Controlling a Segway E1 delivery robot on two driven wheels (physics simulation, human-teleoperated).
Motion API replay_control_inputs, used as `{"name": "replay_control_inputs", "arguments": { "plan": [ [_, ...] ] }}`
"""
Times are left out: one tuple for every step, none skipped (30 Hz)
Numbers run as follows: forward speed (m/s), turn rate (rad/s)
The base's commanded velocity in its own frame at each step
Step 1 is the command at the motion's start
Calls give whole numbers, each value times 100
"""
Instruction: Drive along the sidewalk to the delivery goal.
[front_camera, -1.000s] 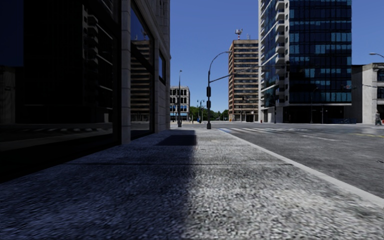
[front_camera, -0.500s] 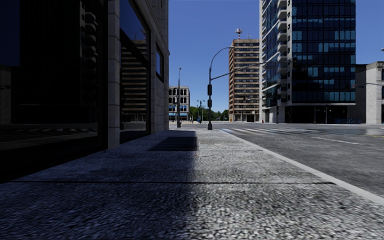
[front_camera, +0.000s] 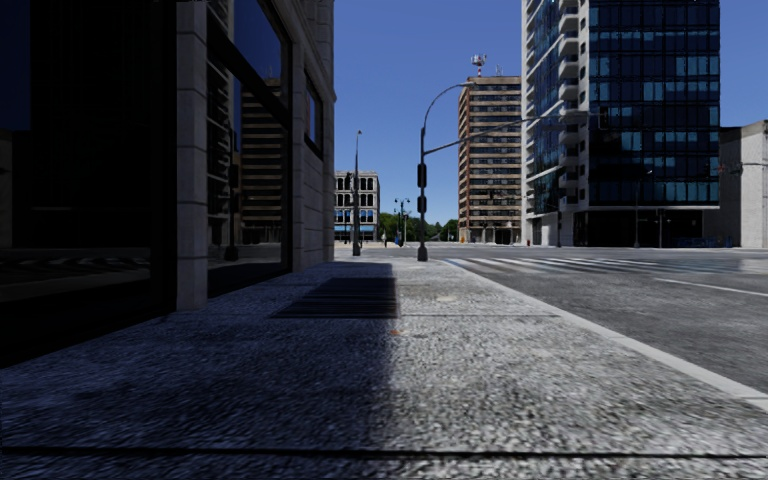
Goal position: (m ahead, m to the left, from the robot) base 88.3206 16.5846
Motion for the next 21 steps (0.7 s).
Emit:
{"name": "replay_control_inputs", "arguments": {
  "plan": [
    [200,0],
    [200,0],
    [200,0],
    [200,0],
    [200,0],
    [200,0],
    [199,0],
    [199,0],
    [198,0],
    [197,0],
    [197,0],
    [197,0],
    [197,0],
    [197,0],
    [197,0],
    [197,0],
    [197,0],
    [197,0],
    [197,0],
    [197,0],
    [197,0]
  ]
}}
